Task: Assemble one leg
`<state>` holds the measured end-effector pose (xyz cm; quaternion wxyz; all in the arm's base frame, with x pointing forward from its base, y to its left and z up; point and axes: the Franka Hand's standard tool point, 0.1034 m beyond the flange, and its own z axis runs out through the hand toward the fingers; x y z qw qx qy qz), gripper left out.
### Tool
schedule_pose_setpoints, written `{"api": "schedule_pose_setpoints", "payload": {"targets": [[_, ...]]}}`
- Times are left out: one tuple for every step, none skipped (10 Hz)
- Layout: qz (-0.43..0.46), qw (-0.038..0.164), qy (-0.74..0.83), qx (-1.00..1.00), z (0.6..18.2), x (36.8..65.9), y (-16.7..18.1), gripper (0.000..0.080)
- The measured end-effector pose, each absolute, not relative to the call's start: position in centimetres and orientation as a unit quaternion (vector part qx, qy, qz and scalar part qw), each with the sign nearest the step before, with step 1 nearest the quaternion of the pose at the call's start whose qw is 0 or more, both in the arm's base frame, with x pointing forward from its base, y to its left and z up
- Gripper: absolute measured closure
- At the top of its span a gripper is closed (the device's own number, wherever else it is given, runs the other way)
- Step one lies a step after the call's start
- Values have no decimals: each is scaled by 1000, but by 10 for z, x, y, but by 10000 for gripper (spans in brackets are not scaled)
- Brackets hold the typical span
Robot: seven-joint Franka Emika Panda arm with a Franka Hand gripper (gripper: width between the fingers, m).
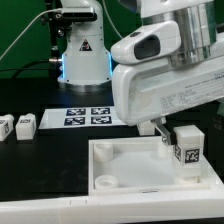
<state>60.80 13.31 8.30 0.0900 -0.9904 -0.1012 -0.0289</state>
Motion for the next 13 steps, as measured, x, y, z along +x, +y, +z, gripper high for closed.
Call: {"api": "schedule_pose_setpoints", "payload": {"targets": [[30, 95, -108, -989, 83, 607, 132, 151], [69, 97, -115, -986, 82, 614, 131, 151], [61, 96, -114, -987, 80, 623, 129, 151], [57, 94, -111, -988, 78, 625, 125, 151], [52, 91, -111, -988, 75, 627, 122, 151], [41, 90, -110, -989, 75, 631, 121, 151], [34, 89, -109, -989, 76, 632, 121, 151], [34, 89, -109, -990, 75, 631, 121, 151], [35, 89, -109, -989, 75, 631, 121, 151], [35, 89, -109, -989, 75, 631, 121, 264], [35, 89, -109, -989, 75, 631, 121, 403], [35, 86, -108, -990, 74, 631, 118, 496], [35, 86, -107, -990, 73, 631, 117, 496]]}}
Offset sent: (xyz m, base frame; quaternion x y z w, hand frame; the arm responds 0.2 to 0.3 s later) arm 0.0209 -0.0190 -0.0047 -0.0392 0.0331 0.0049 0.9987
